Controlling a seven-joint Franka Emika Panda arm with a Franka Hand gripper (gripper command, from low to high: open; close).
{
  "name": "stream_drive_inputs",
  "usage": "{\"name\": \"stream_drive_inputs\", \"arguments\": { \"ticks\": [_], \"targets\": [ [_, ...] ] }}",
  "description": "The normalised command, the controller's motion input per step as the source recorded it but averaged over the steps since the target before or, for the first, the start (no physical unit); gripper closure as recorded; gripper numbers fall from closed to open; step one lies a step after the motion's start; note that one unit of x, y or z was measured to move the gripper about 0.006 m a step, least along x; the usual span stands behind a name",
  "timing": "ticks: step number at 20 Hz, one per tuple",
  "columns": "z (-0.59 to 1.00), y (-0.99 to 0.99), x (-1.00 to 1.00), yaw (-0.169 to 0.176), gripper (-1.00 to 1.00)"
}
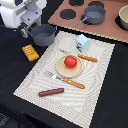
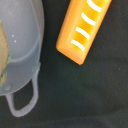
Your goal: Interact with the objects in diverse but meaningful ways.
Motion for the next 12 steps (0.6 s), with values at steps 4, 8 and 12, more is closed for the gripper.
{"name": "stream_drive_inputs", "arguments": {
  "ticks": [4, 8, 12],
  "targets": [
    [-0.24, -0.26, 0.00, -0.058, -1.00],
    [-0.23, -0.15, 0.07, -0.084, -1.00],
    [-0.18, -0.09, 0.16, -0.129, -1.00]
  ]
}}
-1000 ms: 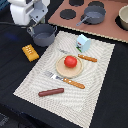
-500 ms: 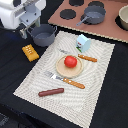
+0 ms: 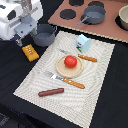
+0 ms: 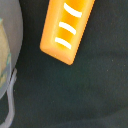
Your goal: Interact with the objects in diverse but meaningful ways.
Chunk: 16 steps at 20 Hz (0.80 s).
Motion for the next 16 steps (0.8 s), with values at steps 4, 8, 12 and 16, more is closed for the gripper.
{"name": "stream_drive_inputs", "arguments": {
  "ticks": [4, 8, 12, 16],
  "targets": [
    [-0.24, -0.08, 0.09, -0.129, -1.00],
    [-0.28, -0.10, 0.00, -0.072, -1.00],
    [-0.27, -0.11, 0.00, -0.005, -1.00],
    [-0.30, -0.06, 0.00, 0.000, -1.00]
  ]
}}
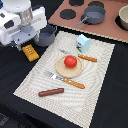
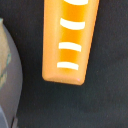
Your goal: Interact with the objects in diverse but meaningful ways.
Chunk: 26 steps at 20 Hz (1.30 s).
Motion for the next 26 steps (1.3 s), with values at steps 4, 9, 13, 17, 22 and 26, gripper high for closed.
{"name": "stream_drive_inputs", "arguments": {
  "ticks": [4, 9, 13, 17, 22, 26],
  "targets": [
    [-0.32, -0.01, 0.00, 0.000, -1.00],
    [-0.33, -0.01, 0.00, 0.000, -1.00],
    [-0.33, 0.00, 0.00, 0.000, -1.00],
    [-0.30, -0.03, 0.00, 0.000, 1.00],
    [-0.23, -0.04, 0.00, 0.000, 1.00],
    [-0.28, -0.11, 0.00, 0.000, 1.00]
  ]
}}
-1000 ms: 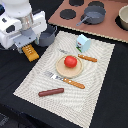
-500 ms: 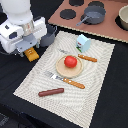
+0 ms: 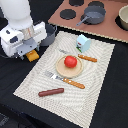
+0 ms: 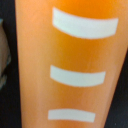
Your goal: Interact with the objects in diverse but meaningful ways.
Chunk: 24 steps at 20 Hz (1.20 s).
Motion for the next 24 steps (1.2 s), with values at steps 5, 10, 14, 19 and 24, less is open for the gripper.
{"name": "stream_drive_inputs", "arguments": {
  "ticks": [5, 10, 14, 19, 24],
  "targets": [
    [-0.23, -0.10, 0.00, 0.000, 1.00],
    [0.58, -0.35, -0.05, -0.037, 1.00],
    [1.00, -0.39, 0.04, -0.104, 1.00],
    [0.75, -0.28, 0.38, -0.097, 1.00],
    [0.25, -0.38, 0.60, -0.068, 1.00]
  ]
}}
